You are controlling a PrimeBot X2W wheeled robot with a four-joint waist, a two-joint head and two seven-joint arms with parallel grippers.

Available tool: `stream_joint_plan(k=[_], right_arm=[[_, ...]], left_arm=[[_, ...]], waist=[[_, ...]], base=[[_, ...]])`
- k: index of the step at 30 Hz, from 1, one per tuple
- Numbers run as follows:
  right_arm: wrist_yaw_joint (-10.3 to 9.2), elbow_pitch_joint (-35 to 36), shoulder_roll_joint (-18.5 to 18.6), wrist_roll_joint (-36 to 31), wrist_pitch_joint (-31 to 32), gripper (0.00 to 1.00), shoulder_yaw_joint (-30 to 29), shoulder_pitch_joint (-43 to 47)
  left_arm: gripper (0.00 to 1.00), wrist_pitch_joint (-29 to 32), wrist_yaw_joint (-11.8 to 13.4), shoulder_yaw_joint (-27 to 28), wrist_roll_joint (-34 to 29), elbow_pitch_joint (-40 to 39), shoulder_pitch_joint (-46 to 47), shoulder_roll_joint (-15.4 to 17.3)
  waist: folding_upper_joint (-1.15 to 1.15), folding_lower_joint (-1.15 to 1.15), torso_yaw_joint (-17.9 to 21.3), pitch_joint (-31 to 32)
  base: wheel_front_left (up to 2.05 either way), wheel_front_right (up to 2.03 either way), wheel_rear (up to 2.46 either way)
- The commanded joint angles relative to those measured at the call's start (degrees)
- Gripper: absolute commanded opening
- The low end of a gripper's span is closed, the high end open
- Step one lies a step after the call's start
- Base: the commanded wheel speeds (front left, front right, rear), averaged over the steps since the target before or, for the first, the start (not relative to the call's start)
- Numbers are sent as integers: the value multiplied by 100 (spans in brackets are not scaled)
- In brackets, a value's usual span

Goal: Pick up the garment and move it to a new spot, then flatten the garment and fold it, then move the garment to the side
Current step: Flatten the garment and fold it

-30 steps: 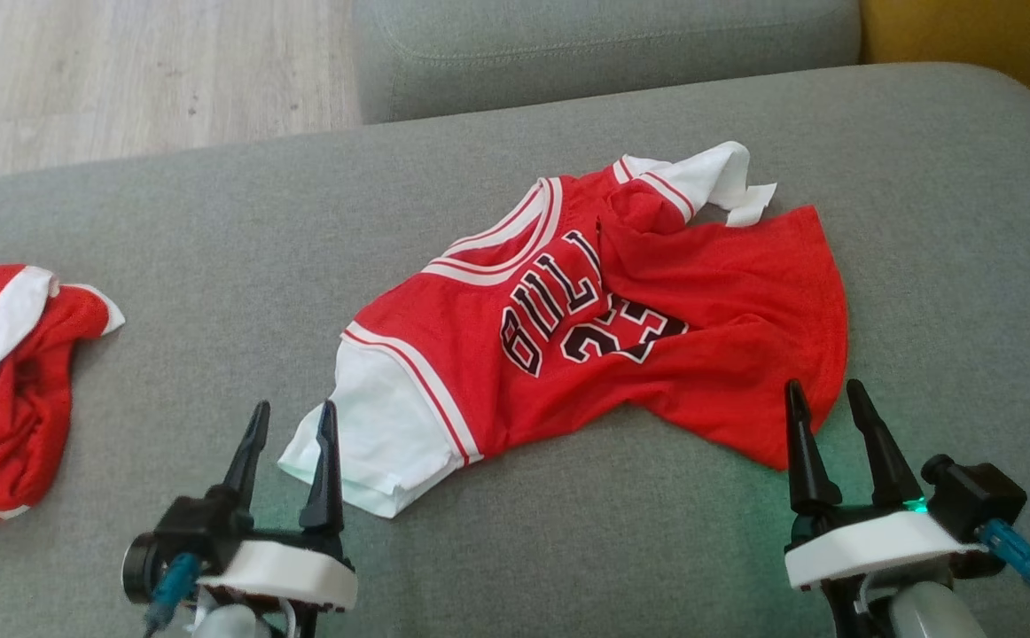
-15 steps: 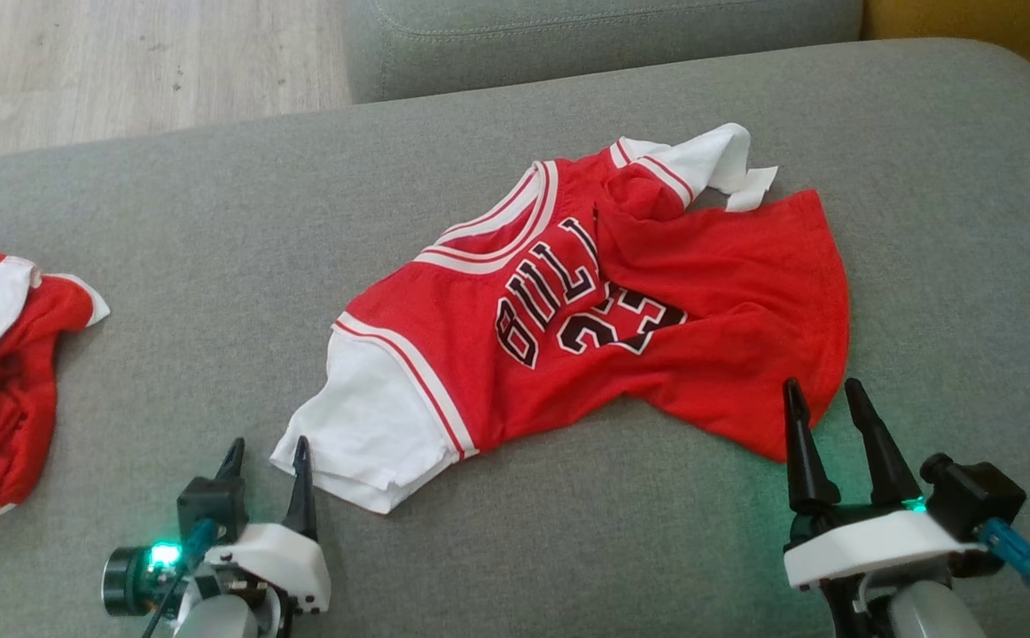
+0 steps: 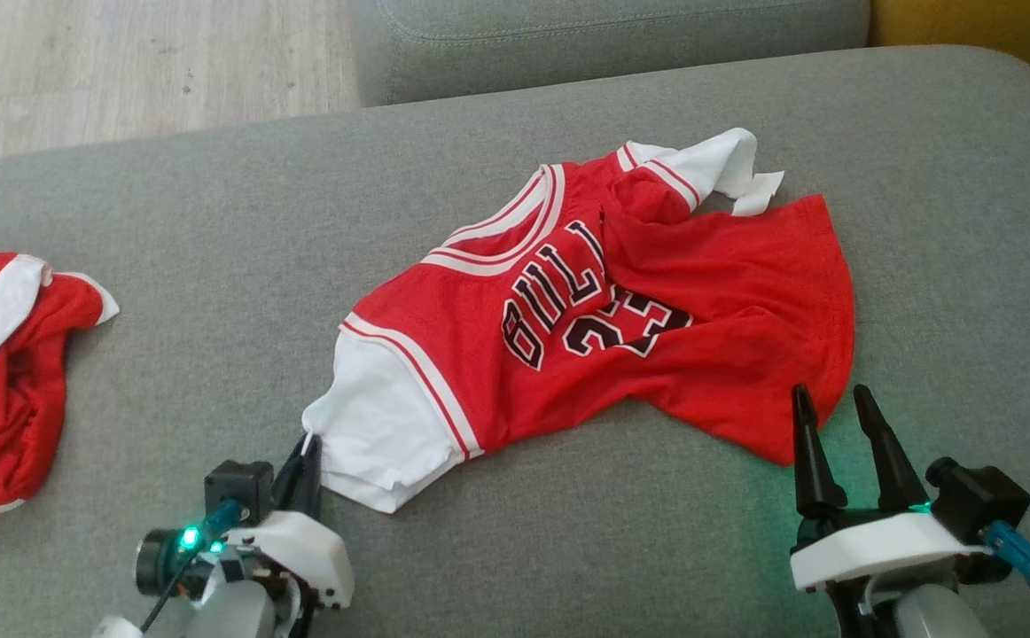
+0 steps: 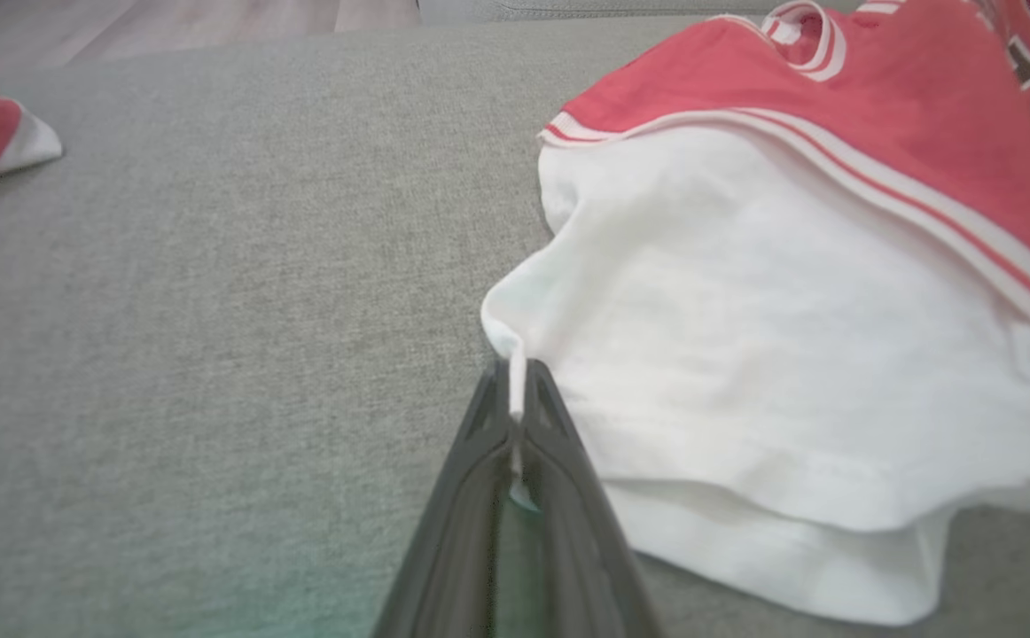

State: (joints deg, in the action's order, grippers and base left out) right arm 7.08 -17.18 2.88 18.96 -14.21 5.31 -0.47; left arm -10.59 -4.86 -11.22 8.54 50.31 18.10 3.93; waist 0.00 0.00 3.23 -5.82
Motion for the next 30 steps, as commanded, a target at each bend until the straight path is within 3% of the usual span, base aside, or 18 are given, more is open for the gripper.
stream_joint_plan(k=[1, 6, 13, 30], right_arm=[[41, 122, 0, -69, -79, 100, 106, -144], [41, -88, 0, -94, -79, 100, 106, -93], [41, -1076, 0, -58, -19, 100, -92, -54], [41, -2146, -1, 1475, -21, 100, 585, -578]], left_arm=[[0, 34, -66, 116, 165, -4, 91, 21], [0, -255, -17, 195, 297, -209, 114, 24], [0, -434, 140, 385, 350, -792, -99, 77], [0, -440, 72, 304, 327, -1209, -485, 4]], waist=[[0, 0, -9, 10], [0, 0, -37, 57], [0, 0, -61, 190], [0, 0, -247, 233]], base=[[0, 0, 0], [0, 0, 0], [0, 0, 0], [0, 0, 0]])
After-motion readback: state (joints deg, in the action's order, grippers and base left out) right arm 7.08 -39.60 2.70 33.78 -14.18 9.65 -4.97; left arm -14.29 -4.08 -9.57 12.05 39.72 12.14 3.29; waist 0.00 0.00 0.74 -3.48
